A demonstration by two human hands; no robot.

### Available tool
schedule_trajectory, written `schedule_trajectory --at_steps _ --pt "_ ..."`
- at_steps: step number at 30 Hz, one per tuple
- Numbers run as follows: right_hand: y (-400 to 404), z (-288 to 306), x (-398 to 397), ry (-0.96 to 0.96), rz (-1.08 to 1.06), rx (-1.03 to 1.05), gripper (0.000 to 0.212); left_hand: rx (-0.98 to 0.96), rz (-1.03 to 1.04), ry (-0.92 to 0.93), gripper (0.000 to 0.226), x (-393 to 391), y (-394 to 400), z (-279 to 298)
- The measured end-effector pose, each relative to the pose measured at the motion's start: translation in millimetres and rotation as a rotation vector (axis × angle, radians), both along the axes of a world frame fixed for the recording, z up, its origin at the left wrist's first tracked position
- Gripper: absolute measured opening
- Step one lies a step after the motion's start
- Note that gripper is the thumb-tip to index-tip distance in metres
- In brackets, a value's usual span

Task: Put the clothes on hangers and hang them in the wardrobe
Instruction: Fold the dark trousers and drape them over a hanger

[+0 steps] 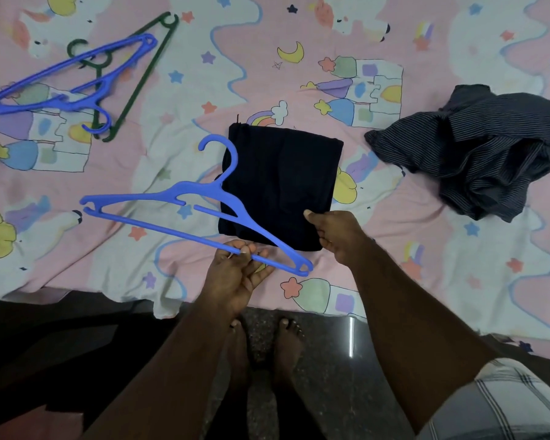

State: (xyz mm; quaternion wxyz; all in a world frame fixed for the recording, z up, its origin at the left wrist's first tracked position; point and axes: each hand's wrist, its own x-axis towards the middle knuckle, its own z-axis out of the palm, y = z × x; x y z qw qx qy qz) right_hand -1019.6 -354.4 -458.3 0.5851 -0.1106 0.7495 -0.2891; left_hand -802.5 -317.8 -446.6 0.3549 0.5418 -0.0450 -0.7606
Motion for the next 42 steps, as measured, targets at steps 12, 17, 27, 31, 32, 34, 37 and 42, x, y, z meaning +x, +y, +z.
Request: schedule_trajectory --at_steps 12,17,27,31,32,34,37,42 --pt "-21 13 -5 0.245 0.179 -0.106 0.022 0.025 0.041 -0.031 0.020 -2 -11 3" --pt "-8 4 6 0.288 0.167 -0.095 0.032 0.028 0.042 -0.005 0.021 1 -9 -3" --pt "-28 30 16 -0.252 -0.243 -0.020 0.036 -0.004 0.028 0.001 0.016 4 -11 0" --pt "-51 54 11 -0.499 -0.312 -0.013 0.029 -0.008 0.104 0.030 0.019 2 -14 9" --pt "-56 59 10 -0.523 -0.315 -0.019 0.027 -0.005 0.119 0.035 0.020 1 -15 11" --pt "-61 67 8 -0.548 -0.309 -0.030 0.025 0.011 0.137 0.043 0.019 0 -16 13" --pt "-65 74 7 -0.590 -0.310 -0.040 0.020 0.035 0.163 0.059 0.015 -1 -18 14" --pt "-72 78 5 -0.683 -0.405 -0.124 0.020 0.036 0.168 0.088 0.013 -1 -15 14"
